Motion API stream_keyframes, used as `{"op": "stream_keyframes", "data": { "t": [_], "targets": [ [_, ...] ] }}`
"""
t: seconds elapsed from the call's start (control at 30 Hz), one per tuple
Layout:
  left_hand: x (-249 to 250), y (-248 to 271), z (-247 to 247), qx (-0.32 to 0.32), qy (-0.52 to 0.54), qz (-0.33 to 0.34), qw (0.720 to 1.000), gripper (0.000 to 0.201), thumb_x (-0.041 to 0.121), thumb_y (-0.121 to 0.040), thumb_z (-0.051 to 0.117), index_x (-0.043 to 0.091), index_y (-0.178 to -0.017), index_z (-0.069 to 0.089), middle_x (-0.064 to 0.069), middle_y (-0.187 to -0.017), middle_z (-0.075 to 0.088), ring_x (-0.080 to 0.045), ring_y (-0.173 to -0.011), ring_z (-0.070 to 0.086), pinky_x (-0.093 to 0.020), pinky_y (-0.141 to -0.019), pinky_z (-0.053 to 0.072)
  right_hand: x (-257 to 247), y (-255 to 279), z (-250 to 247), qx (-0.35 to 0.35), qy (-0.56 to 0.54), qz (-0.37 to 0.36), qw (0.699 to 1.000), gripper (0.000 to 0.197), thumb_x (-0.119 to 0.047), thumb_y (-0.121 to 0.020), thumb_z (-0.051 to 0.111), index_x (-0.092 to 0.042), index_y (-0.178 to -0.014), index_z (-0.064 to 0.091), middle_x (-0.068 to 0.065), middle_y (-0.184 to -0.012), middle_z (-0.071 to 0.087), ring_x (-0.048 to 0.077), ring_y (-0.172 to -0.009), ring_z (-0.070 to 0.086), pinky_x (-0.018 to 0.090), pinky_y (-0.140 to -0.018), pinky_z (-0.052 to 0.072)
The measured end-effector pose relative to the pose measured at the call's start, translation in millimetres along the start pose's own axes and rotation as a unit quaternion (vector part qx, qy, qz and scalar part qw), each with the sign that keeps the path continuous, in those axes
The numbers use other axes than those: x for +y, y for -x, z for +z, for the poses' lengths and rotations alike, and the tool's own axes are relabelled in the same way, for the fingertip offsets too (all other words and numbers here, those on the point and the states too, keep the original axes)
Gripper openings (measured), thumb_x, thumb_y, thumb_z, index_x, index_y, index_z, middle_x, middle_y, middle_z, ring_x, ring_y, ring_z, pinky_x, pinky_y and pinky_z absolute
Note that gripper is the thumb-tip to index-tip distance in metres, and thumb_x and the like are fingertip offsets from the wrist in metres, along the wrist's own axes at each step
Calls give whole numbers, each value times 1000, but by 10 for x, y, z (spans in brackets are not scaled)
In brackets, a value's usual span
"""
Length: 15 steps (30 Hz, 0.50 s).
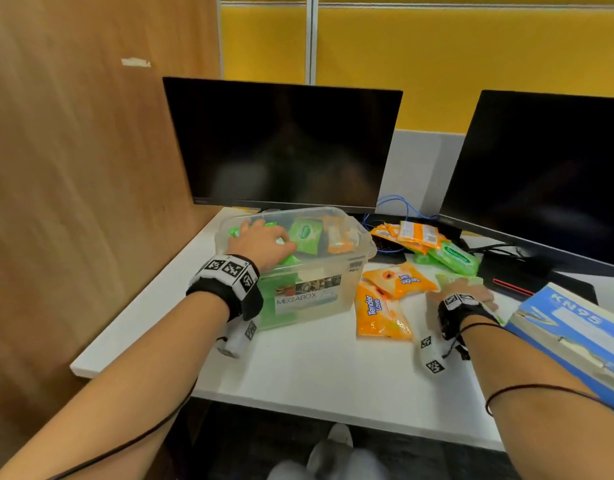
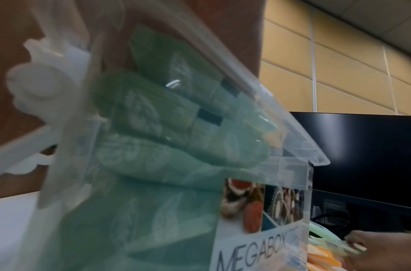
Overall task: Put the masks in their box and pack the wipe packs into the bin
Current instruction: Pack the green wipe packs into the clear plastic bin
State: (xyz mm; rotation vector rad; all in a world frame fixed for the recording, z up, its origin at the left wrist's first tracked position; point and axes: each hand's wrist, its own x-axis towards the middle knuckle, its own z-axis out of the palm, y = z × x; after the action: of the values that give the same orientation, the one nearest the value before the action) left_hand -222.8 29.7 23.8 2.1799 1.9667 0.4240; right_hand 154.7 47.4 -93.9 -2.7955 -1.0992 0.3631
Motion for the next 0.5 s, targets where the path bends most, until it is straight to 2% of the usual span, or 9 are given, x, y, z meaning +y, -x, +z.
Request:
{"op": "stream_keyframes", "data": {
  "t": [0.1,0.17,0.23,0.27,0.33,0.37,0.4,0.47,0.5],
  "targets": [
    [-11,-15,2,3,8,5,1000,34,47,-85,47,40,-115,61,-7,-146,39,-32,-142,21,-55,-112,23,-67,18,-23,-19,-36,-27,999,88,-54,-84,54,-13,-152,14,21,-144,37,42,-127,42,53,-103,40],
    [-16,-21,10,6,11,6,1000,34,47,-85,48,40,-116,61,-6,-148,38,-31,-142,21,-54,-113,22,-104,-73,-22,-38,-76,-50,995,95,-42,-74,64,-13,-151,18,19,-143,41,41,-125,46,51,-100,44],
    [-15,-21,13,15,17,10,1000,35,46,-85,49,39,-117,61,-6,-148,38,-31,-141,22,-54,-113,22,-189,-57,-101,-68,-190,-43,979,97,-41,-72,69,-6,-149,22,18,-143,43,39,-126,46,47,-102,43],
    [-14,-20,9,21,19,12,1000,36,46,-85,50,38,-119,60,-6,-147,38,-29,-141,24,-55,-113,21,-254,66,-202,-57,-287,-41,956,95,-47,-70,66,-4,-146,29,17,-139,46,37,-124,48,45,-100,43],
    [-8,-16,-1,37,20,13,999,40,46,-85,51,36,-124,57,-4,-146,40,-26,-139,28,-56,-113,18,-412,378,-468,-21,-485,-57,872,84,-56,-63,57,-9,-131,44,13,-120,53,32,-109,54,40,-90,43],
    [-8,-15,-2,43,19,13,999,42,46,-85,52,36,-126,55,-3,-145,41,-25,-138,30,-56,-112,17,-483,500,-562,-36,-577,-87,812,68,-54,-65,57,-16,-120,47,12,-110,53,29,-103,54,39,-85,43],
    [-8,-13,-4,46,21,14,999,44,47,-85,52,35,-127,54,-1,-144,43,-24,-137,32,-56,-112,17,-559,645,-654,-81,-652,-123,744,57,-49,-73,58,-16,-118,49,10,-107,56,28,-100,55,40,-85,44],
    [-11,-10,-6,44,30,15,999,46,46,-85,52,34,-129,52,-1,-144,44,-24,-137,32,-54,-111,20,-689,919,-834,-244,-756,-167,584,46,-44,-88,54,-15,-123,51,12,-118,59,31,-110,57,48,-94,45],
    [-8,-5,-11,39,30,12,999,47,46,-85,52,33,-131,51,-2,-145,43,-24,-139,29,-53,-112,20,-746,1018,-929,-311,-763,-184,536,47,-43,-90,53,-13,-126,50,15,-124,57,35,-116,55,53,-98,43]
  ]
}}
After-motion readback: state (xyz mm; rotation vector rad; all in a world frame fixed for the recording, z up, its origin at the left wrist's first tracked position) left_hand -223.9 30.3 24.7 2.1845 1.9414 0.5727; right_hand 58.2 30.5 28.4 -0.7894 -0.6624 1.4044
